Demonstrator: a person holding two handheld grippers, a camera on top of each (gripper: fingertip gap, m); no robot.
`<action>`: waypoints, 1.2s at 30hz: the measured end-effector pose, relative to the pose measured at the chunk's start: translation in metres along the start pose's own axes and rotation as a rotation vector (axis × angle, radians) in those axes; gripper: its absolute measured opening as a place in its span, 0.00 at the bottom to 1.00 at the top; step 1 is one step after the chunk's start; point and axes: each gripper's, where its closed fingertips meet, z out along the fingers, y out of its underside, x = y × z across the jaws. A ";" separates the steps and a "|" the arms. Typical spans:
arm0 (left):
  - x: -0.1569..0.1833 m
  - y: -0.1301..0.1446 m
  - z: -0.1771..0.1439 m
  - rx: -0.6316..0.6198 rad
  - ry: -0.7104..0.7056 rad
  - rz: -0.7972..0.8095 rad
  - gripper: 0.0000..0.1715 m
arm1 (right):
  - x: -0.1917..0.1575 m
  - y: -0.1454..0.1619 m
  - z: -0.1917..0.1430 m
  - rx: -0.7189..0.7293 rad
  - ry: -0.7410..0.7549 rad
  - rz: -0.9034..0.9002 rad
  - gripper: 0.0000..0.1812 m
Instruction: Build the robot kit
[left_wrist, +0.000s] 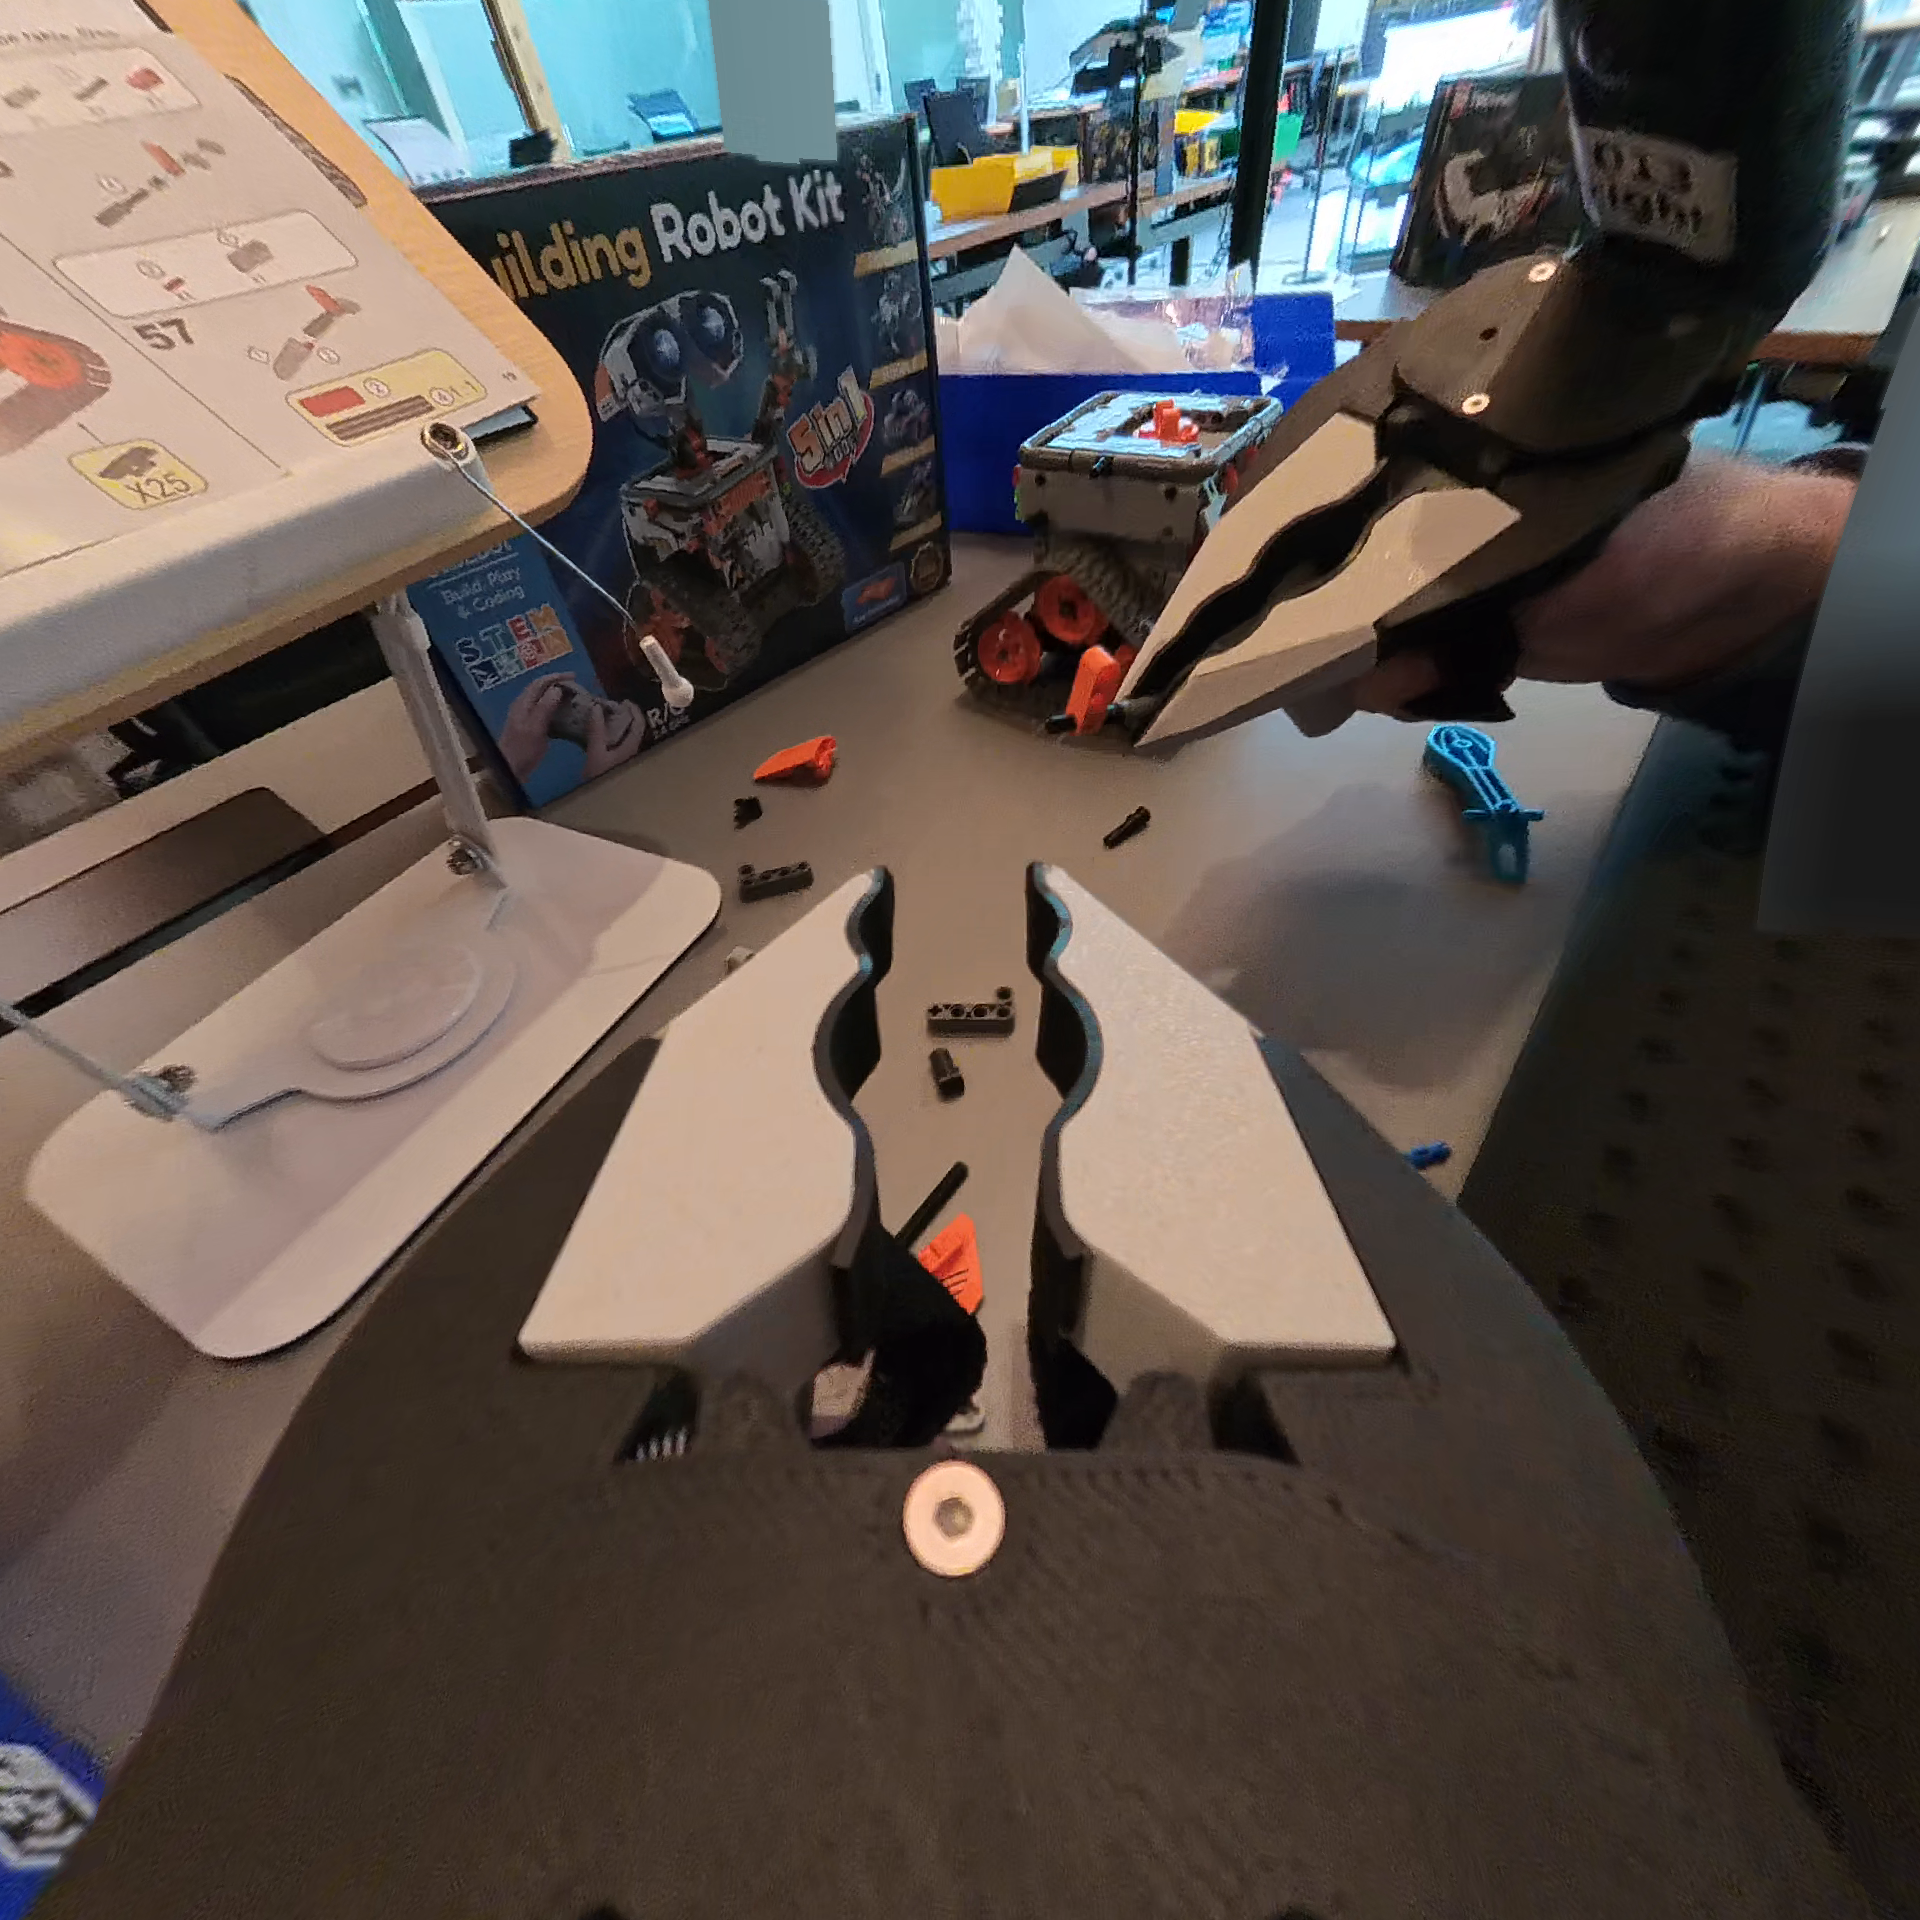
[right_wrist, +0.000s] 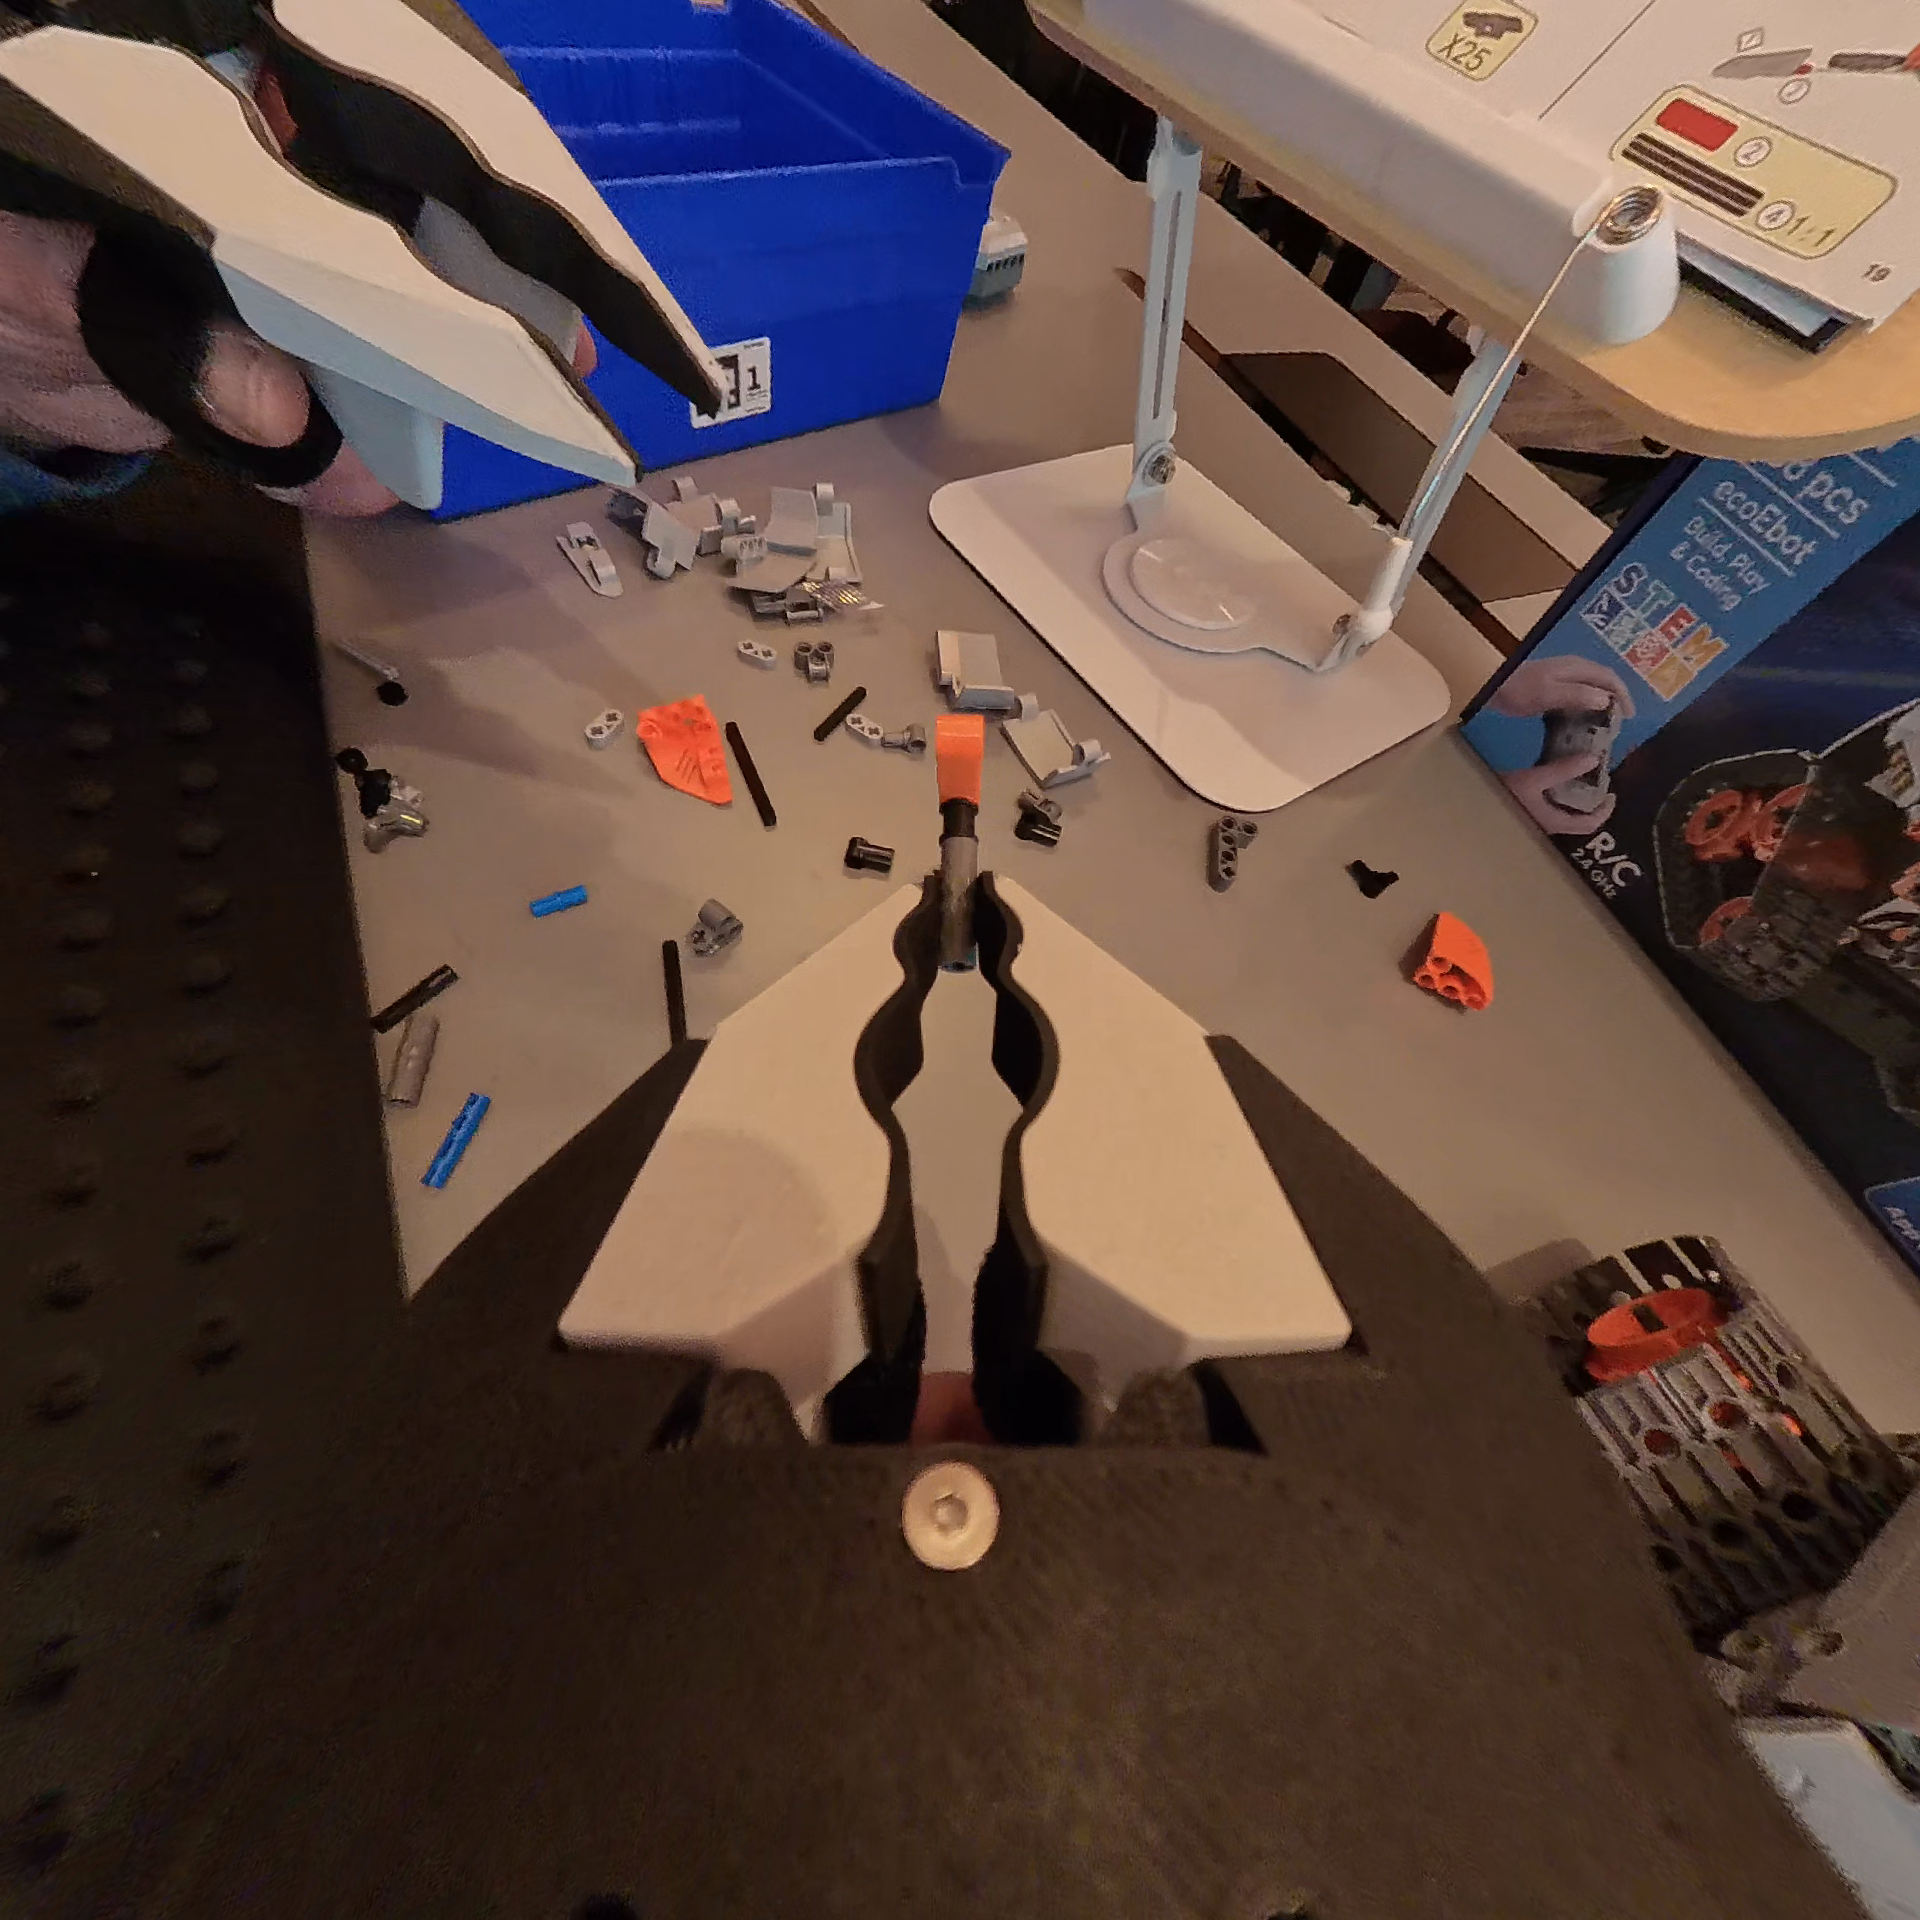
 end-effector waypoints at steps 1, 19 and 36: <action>0.001 0.001 -0.001 -0.005 -0.001 0.006 0.14 | -0.002 -0.001 0.001 0.005 -0.007 0.004 0.02; 0.026 -0.029 0.043 0.058 -0.133 0.222 0.15 | -0.012 -0.009 0.020 0.005 0.149 -0.053 0.02; 0.022 -0.020 0.049 -0.015 -0.148 0.301 0.04 | -0.023 -0.030 0.012 0.067 0.284 -0.261 0.04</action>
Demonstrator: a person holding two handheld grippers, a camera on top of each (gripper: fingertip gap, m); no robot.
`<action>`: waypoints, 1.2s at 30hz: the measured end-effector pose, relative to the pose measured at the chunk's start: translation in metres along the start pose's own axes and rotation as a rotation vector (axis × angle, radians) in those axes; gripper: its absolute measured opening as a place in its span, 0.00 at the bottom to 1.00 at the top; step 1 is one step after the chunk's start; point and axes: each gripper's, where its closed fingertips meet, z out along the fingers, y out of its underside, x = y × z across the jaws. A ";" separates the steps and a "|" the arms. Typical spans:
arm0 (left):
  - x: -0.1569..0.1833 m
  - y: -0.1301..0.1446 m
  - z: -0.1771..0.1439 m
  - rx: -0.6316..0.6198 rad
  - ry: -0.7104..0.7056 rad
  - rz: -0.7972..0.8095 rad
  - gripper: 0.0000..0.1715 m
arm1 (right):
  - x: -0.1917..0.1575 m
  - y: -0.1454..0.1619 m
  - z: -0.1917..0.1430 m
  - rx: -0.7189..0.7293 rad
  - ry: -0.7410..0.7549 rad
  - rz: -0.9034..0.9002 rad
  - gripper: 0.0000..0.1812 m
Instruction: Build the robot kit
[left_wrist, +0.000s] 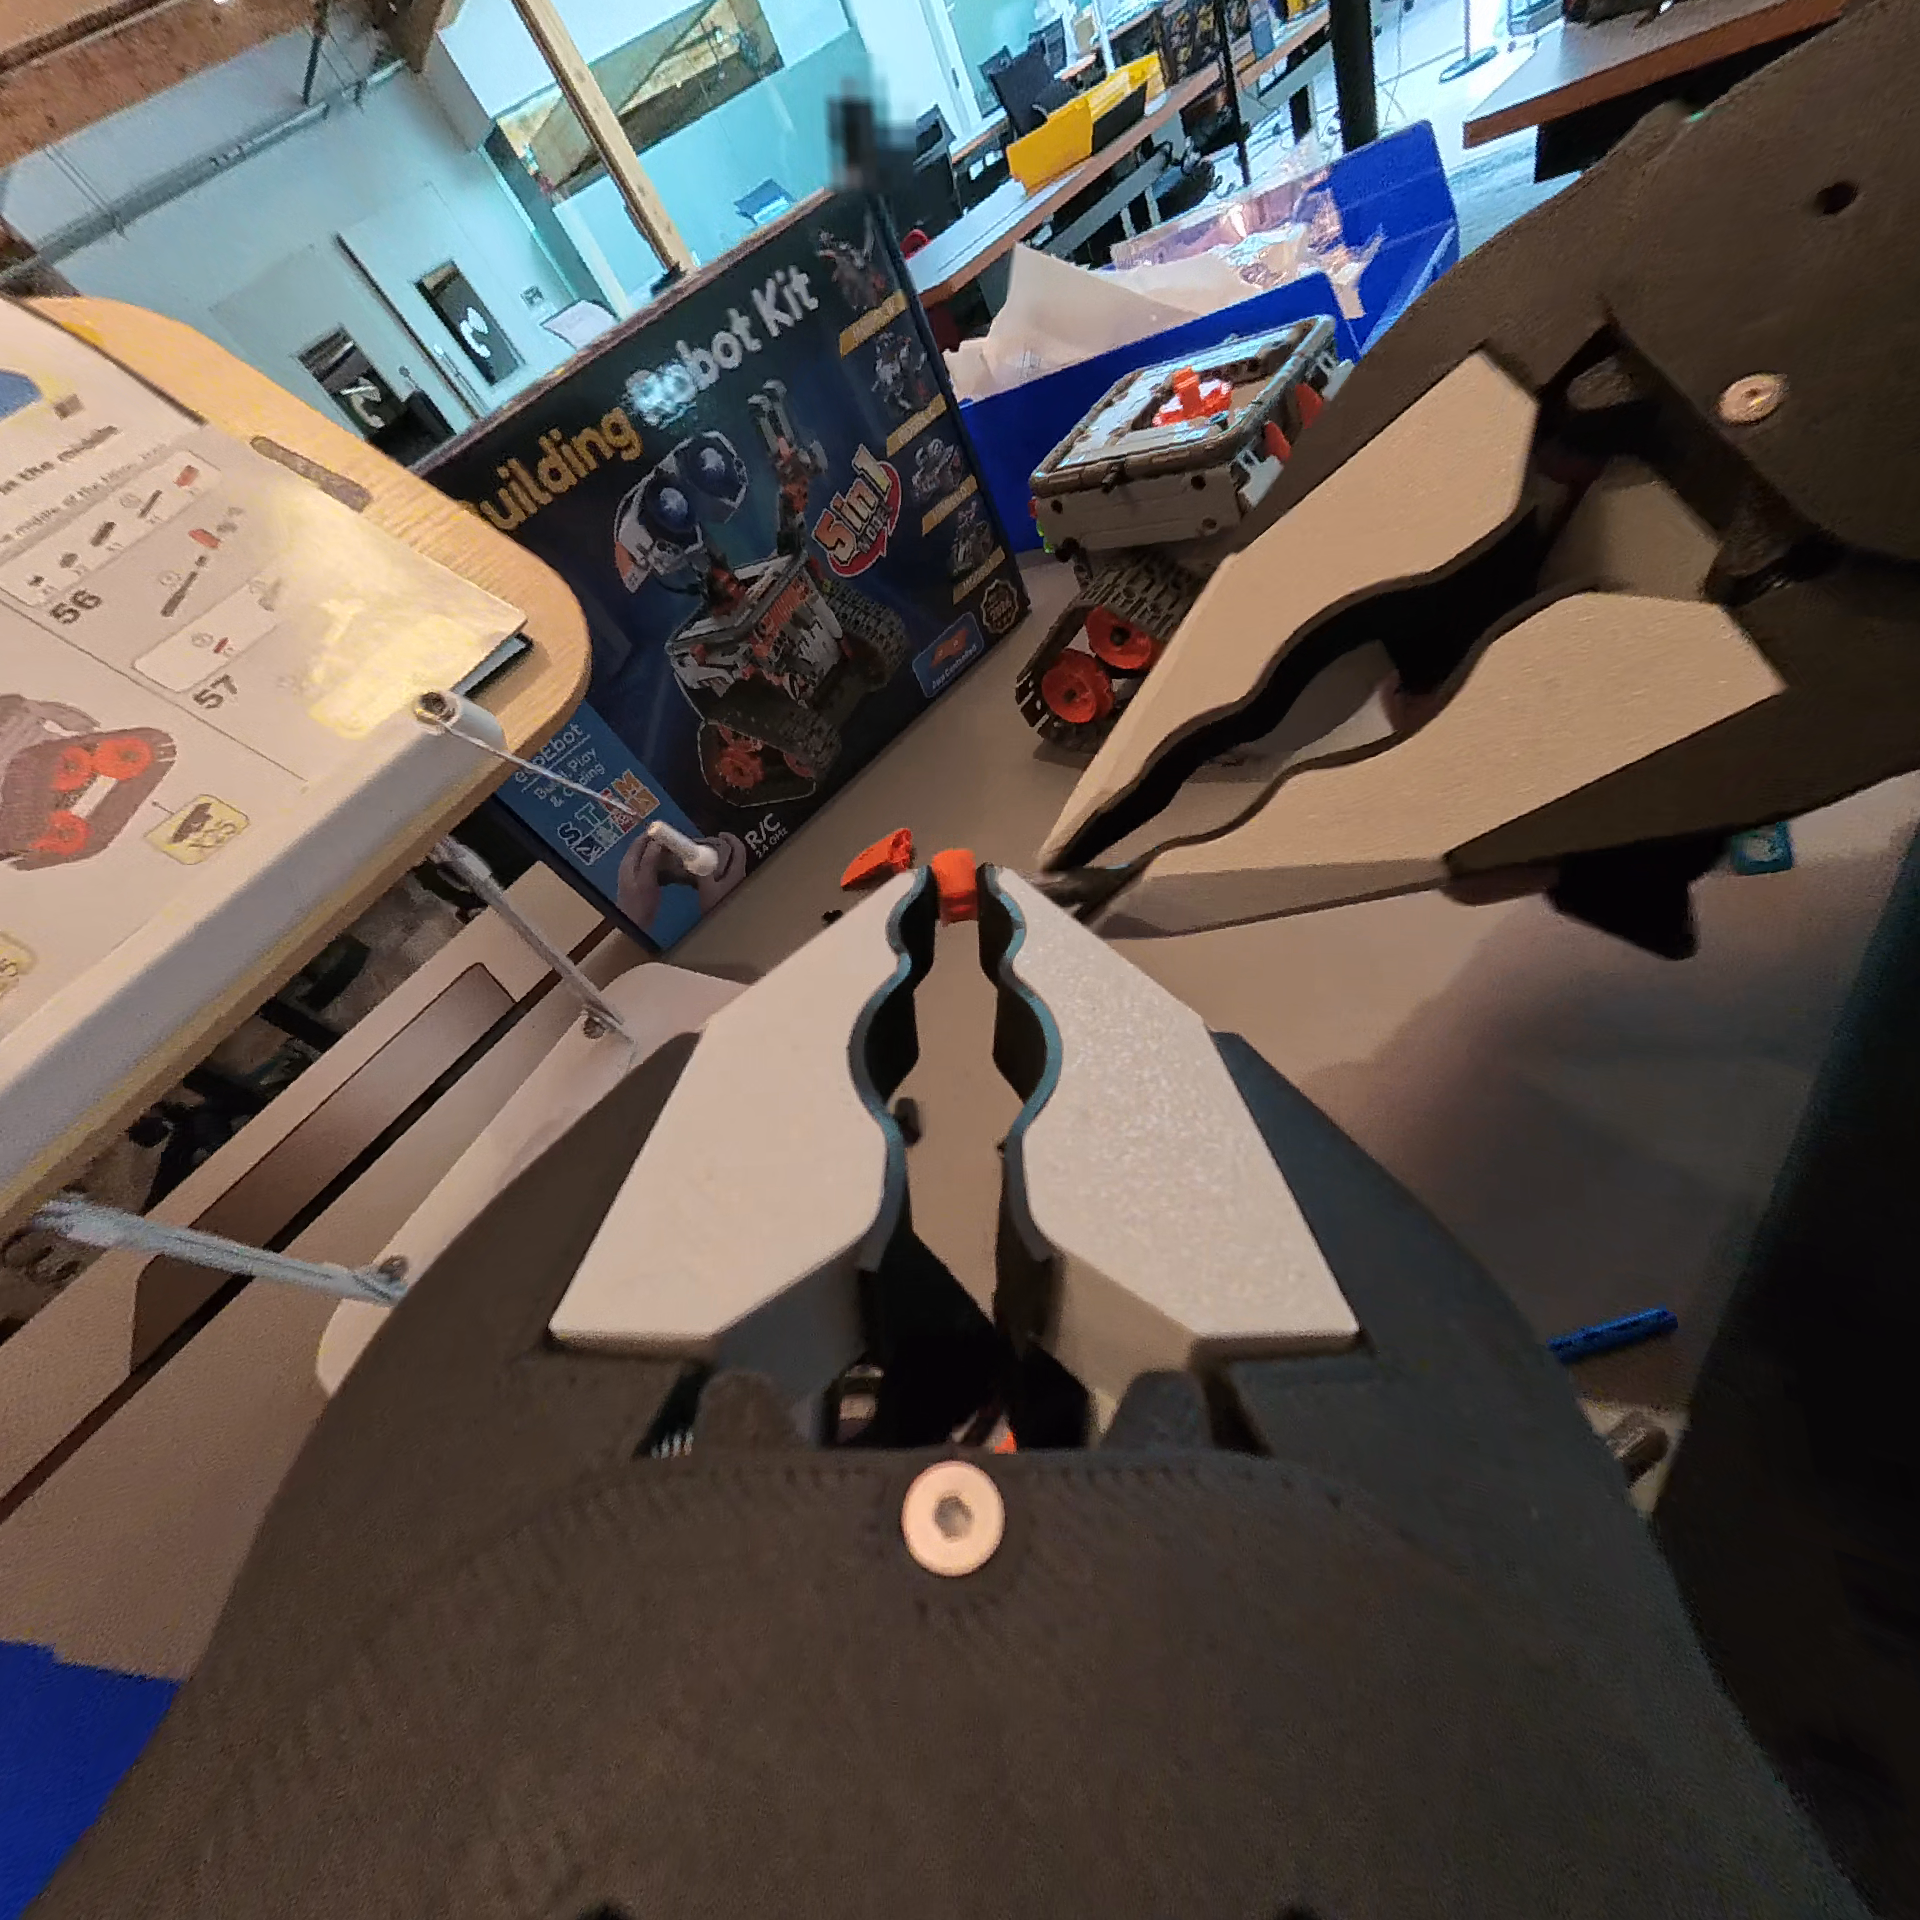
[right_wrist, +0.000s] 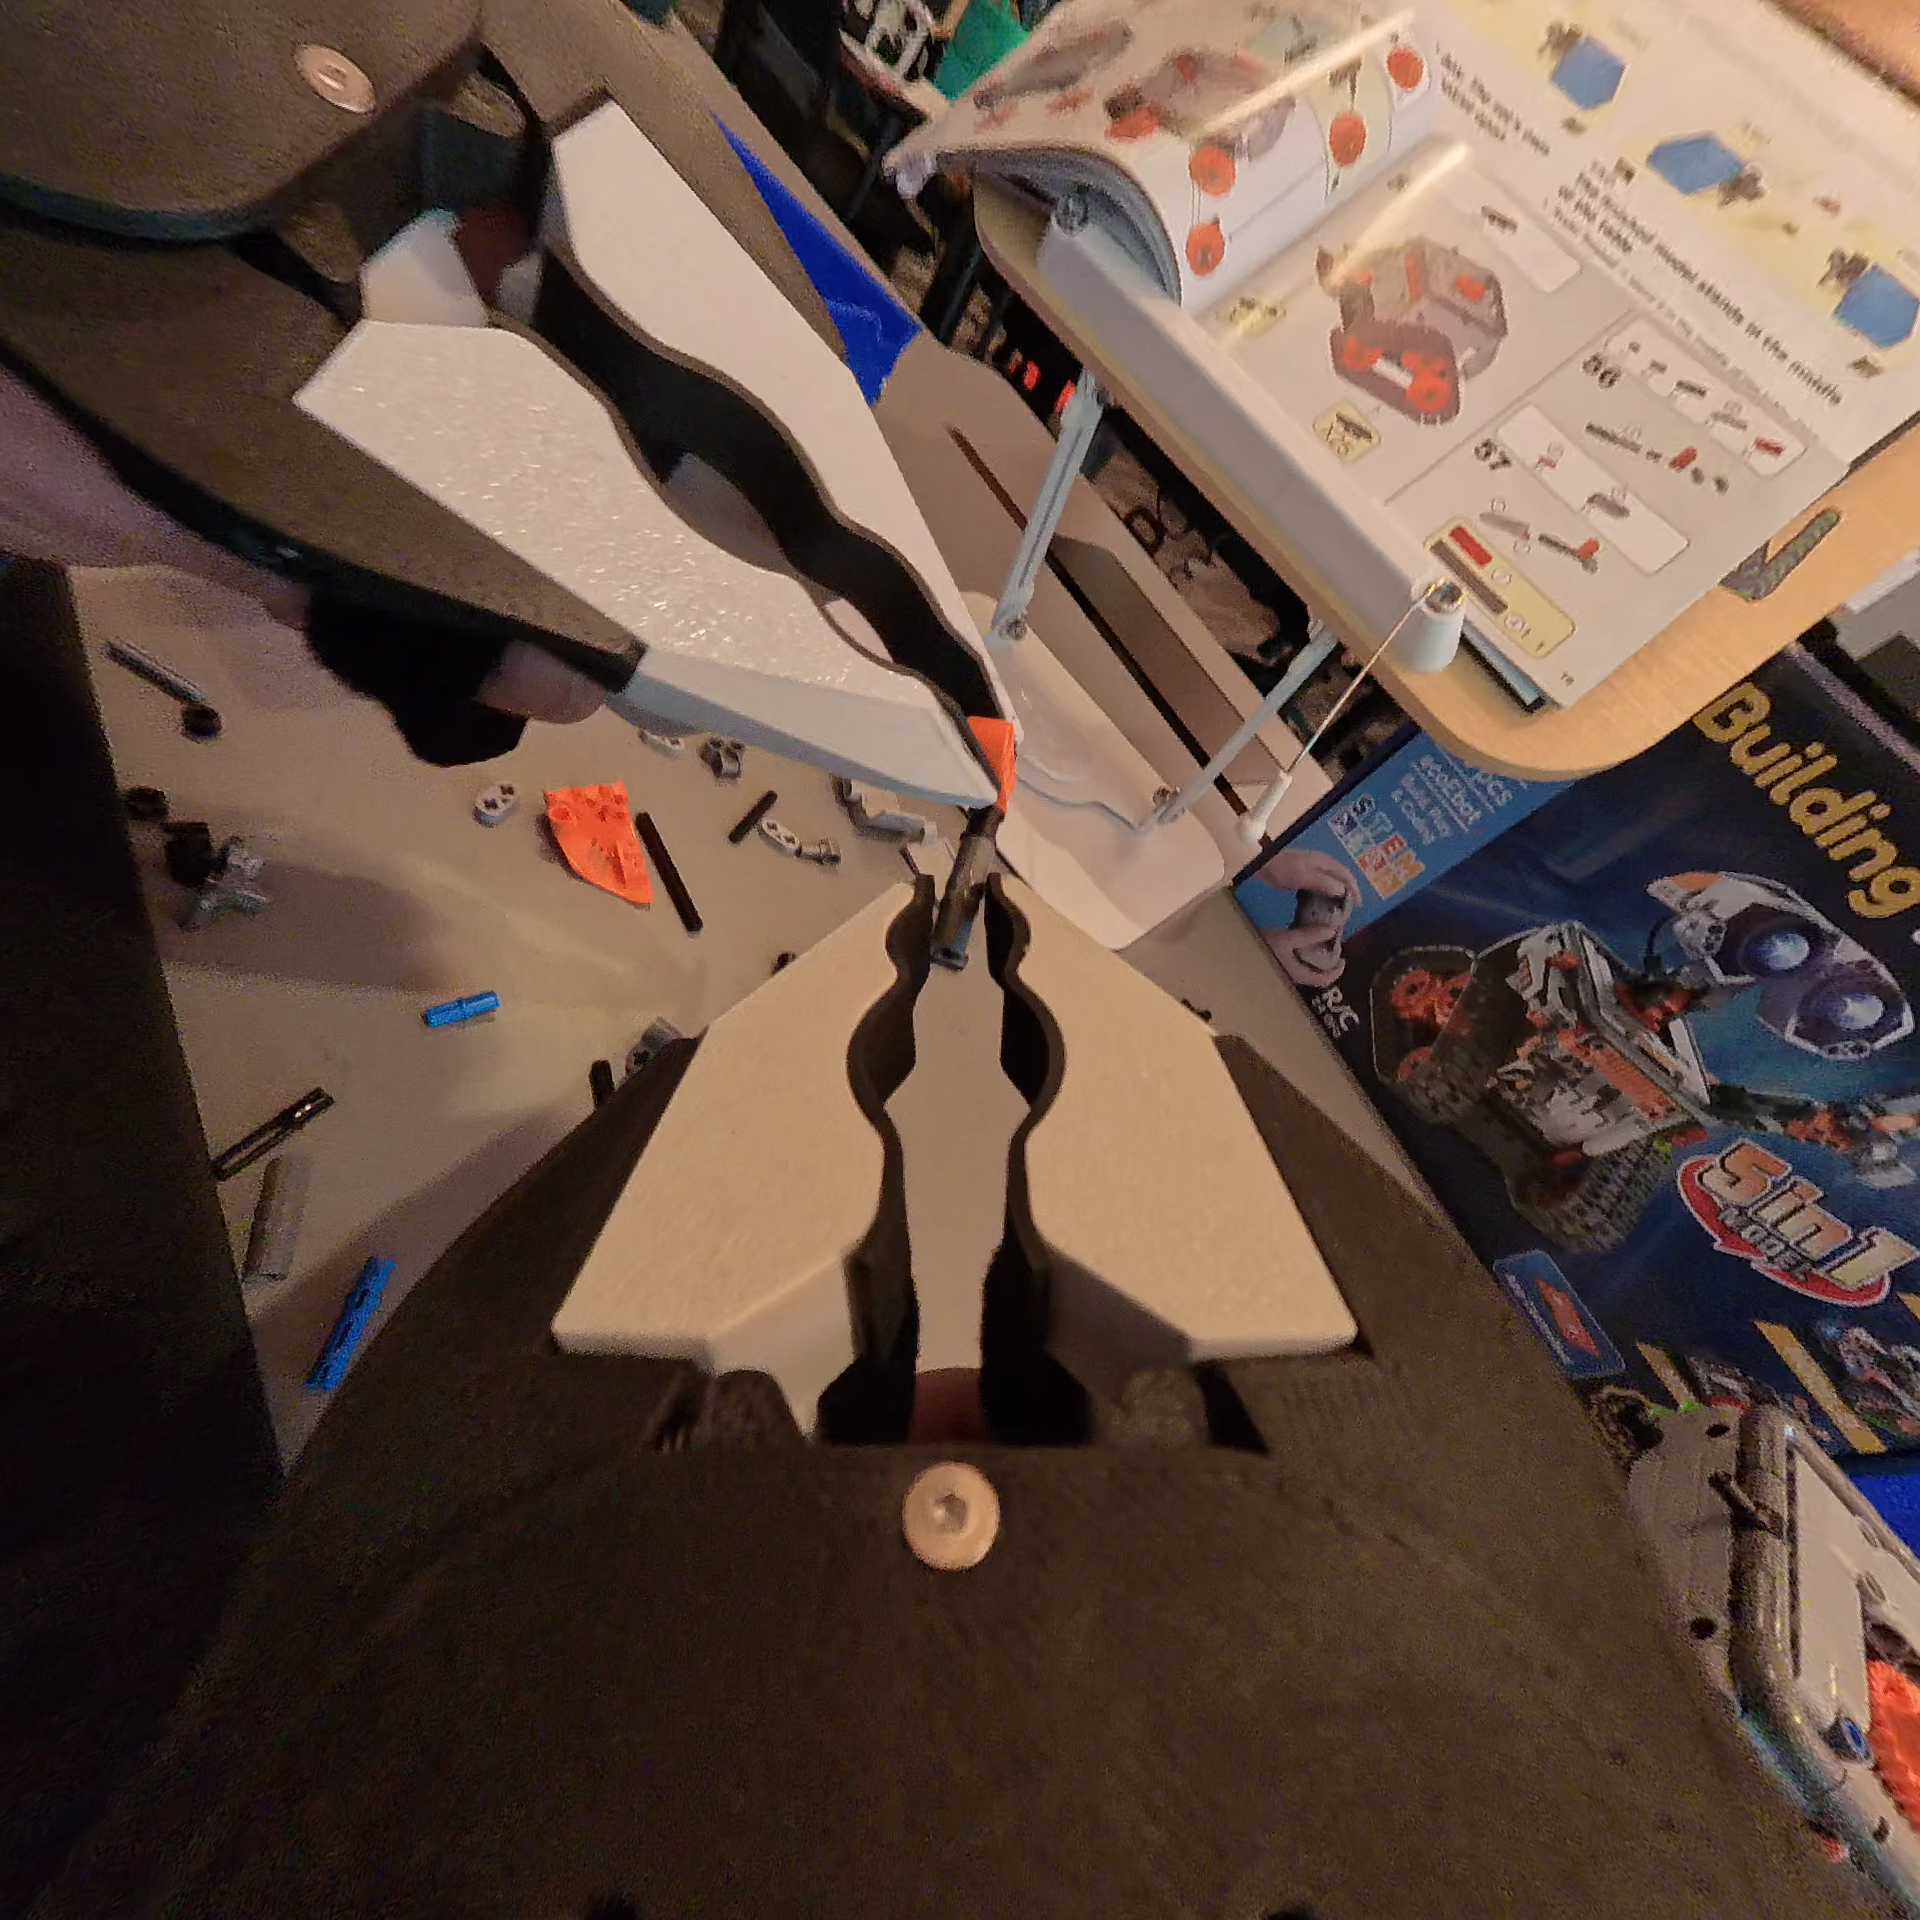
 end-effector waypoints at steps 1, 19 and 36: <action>-0.005 0.001 -0.001 -0.005 -0.007 0.003 0.04 | 0.000 -0.003 -0.002 0.018 -0.008 0.001 0.05; 0.036 -0.055 -0.058 0.346 0.643 0.175 0.04 | -0.023 -0.042 -0.047 0.348 -0.785 0.643 0.17; 0.058 -0.048 -0.085 0.277 0.790 0.369 0.04 | -0.040 -0.057 -0.067 0.452 -0.964 0.605 0.14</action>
